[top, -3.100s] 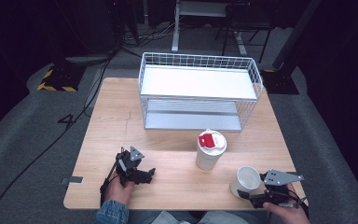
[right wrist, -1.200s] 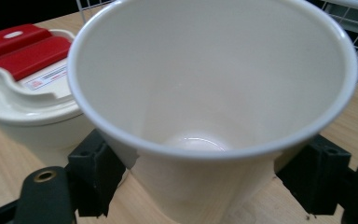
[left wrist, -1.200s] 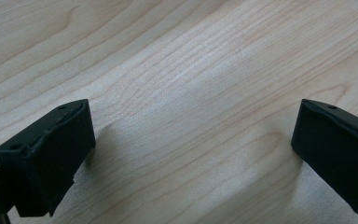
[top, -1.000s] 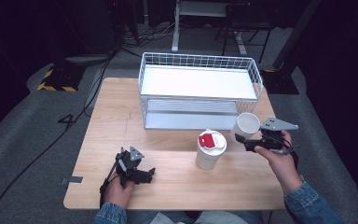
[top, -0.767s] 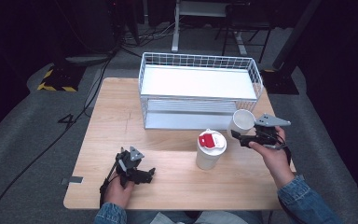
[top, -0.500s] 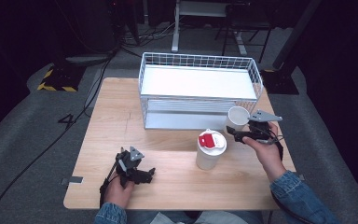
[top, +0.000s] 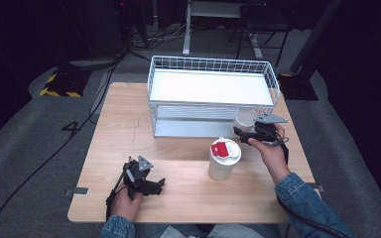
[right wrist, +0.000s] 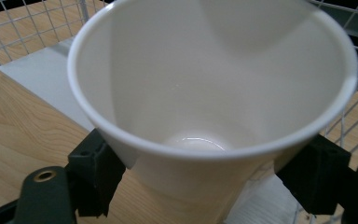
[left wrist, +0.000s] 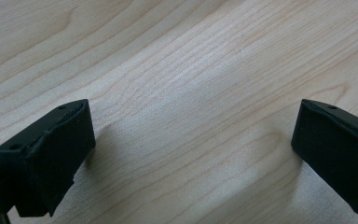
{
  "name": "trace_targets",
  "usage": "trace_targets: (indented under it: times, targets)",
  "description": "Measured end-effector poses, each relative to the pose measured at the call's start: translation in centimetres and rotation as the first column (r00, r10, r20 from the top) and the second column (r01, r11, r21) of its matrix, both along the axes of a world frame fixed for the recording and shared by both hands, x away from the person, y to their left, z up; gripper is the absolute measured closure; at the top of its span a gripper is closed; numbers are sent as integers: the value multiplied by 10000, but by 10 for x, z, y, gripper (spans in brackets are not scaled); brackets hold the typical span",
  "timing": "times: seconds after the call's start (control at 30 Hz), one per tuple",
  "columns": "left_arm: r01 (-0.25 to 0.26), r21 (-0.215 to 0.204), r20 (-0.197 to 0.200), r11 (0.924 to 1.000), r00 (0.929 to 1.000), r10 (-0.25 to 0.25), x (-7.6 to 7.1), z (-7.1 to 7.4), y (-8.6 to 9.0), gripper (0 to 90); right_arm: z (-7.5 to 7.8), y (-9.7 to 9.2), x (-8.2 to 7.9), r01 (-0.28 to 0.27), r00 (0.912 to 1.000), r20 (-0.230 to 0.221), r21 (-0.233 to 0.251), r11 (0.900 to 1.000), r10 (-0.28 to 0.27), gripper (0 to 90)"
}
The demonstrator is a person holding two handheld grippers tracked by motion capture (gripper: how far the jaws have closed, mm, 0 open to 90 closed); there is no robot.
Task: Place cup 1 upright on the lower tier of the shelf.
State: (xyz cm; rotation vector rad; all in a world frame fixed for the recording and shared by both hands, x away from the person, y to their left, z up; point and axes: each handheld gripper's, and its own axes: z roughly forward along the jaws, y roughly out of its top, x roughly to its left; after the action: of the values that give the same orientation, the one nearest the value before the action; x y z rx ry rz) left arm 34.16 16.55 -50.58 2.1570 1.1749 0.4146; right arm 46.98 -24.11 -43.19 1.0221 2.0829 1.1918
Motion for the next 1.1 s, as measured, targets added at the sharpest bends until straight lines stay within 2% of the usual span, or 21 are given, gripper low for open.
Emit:
trace_targets:
  times: [0.2, 0.47, 0.83, 1.1]
  targets:
    - [-1, -1, -1, 10000, 10000, 1, 0, 0, 0, 0, -11, 6, 9, 51, 10000, 57, -179, 9998, -50, 225]
    - [1, 3, 0, 10000, 10000, -1, 0, 0, 0, 0, -26, 11, 25, 232, 9997, 19, 153, 9996, -232, 224]
    - [-1, -3, -1, 10000, 10000, 1, 0, 0, 0, 0, -37, 13, 35, 476, 9986, -230, 308, 9984, -469, 224]
    - [-1, -1, -1, 10000, 10000, 1, 0, 0, 0, 0, -40, 15, 40, 518, 9985, -199, 353, 9980, -512, 224]
